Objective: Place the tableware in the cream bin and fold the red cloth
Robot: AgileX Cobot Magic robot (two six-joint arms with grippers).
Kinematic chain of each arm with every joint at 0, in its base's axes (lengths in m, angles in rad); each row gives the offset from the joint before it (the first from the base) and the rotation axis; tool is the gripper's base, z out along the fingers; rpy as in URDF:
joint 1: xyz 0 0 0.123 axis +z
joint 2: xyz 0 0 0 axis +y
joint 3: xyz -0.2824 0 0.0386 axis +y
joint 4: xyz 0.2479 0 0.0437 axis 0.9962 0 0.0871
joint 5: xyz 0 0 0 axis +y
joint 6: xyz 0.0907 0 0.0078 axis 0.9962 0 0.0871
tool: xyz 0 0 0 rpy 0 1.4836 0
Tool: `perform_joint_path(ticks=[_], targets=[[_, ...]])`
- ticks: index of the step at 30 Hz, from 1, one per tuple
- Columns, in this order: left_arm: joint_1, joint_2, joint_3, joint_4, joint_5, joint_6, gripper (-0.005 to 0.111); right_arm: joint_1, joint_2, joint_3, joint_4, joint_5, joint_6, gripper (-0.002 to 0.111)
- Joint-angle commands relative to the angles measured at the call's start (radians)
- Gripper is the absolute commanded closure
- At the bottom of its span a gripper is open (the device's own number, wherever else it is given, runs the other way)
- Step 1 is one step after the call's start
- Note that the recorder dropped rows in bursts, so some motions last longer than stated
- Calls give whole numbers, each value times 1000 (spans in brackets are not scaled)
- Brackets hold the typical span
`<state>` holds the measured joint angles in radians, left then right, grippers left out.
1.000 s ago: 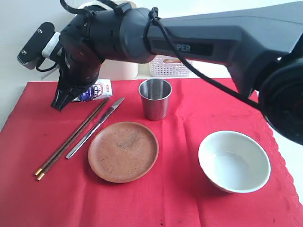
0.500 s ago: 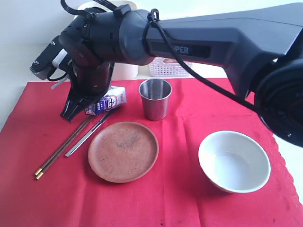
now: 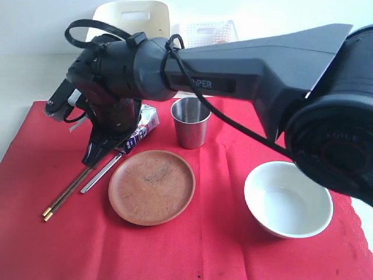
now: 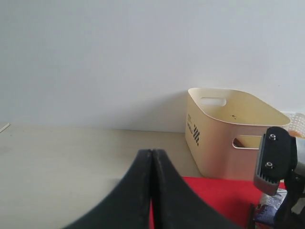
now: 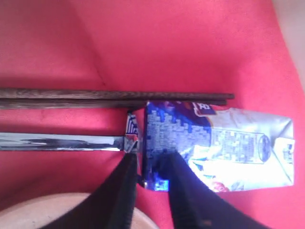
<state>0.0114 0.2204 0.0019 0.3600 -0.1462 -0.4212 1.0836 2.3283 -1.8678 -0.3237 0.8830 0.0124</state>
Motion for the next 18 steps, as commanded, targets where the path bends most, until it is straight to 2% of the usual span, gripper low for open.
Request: perform_joint_path(ticks=[1, 3, 4, 6, 10, 14, 18], targets=[[2, -4, -2, -1, 1, -1, 106, 65, 4, -4, -102, 6, 40, 37], [2, -4, -2, -1, 1, -1, 106, 86, -16, -4, -100, 2, -40, 22], [2, -4, -2, -1, 1, -1, 106, 88, -29, -4, -95, 2, -83, 20], [2, -4, -2, -1, 1, -1, 106, 76, -80, -4, -67, 12, -287, 20], [2, -4, -2, -1, 1, -1, 106, -23, -145, -4, 140, 31, -704, 20], [2, -4, -2, -1, 1, -1, 106, -111, -139, -4, 289, 78, -823, 20], [2, -4, -2, -1, 1, -1, 106, -168, -118, -4, 359, 87, -921, 20]])
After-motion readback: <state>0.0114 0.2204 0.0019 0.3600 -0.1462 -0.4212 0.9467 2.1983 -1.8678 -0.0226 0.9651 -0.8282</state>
